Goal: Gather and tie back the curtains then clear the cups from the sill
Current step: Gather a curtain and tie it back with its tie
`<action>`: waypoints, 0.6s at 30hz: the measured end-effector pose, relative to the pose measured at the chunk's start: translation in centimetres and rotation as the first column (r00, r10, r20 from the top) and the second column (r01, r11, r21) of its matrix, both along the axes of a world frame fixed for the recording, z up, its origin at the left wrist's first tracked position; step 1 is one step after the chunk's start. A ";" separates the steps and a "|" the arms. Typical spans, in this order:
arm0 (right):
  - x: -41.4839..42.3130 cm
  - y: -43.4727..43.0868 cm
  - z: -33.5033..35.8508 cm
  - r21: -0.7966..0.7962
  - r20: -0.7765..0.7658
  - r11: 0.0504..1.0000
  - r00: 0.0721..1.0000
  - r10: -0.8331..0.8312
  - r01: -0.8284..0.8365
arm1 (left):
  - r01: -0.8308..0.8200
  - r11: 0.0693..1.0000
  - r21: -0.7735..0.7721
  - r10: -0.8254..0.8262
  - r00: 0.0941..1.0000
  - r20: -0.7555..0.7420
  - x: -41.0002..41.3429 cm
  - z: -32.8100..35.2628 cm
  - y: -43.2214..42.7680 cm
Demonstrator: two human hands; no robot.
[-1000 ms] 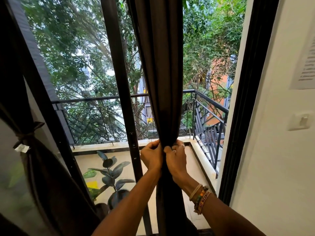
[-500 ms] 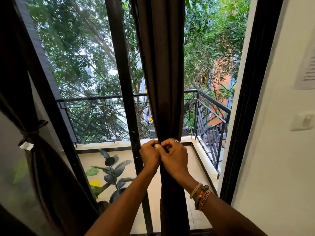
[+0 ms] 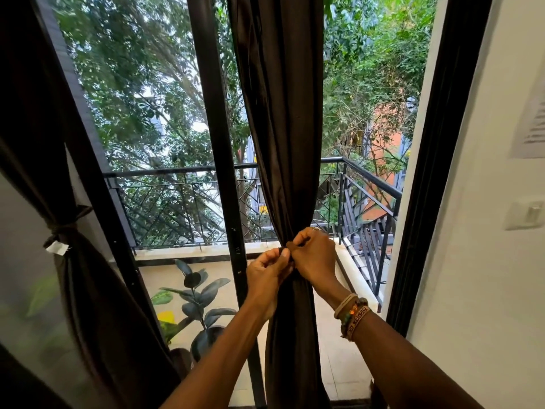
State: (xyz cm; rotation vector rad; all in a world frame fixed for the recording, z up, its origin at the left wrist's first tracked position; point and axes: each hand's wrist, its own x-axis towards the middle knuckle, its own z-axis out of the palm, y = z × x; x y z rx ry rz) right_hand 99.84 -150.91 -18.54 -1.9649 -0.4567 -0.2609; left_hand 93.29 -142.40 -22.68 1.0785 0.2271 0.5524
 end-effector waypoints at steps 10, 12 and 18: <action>0.5 -0.1 0.8 0.105 -0.305 0.950 0.900 0.312 -0.294 | 0.016 0.994 0.108 -0.010 0.998 -0.062 0.2 1.0 1.7; 0.4 0.2 1.3 0.041 -0.306 0.947 0.898 0.316 -0.320 | 0.017 0.990 0.138 -0.007 0.997 -0.075 0.2 1.2 1.6; 1.0 1.1 3.3 0.130 -0.495 0.945 0.806 0.325 -0.301 | -0.132 0.914 0.383 0.174 0.982 -0.079 0.8 1.6 1.4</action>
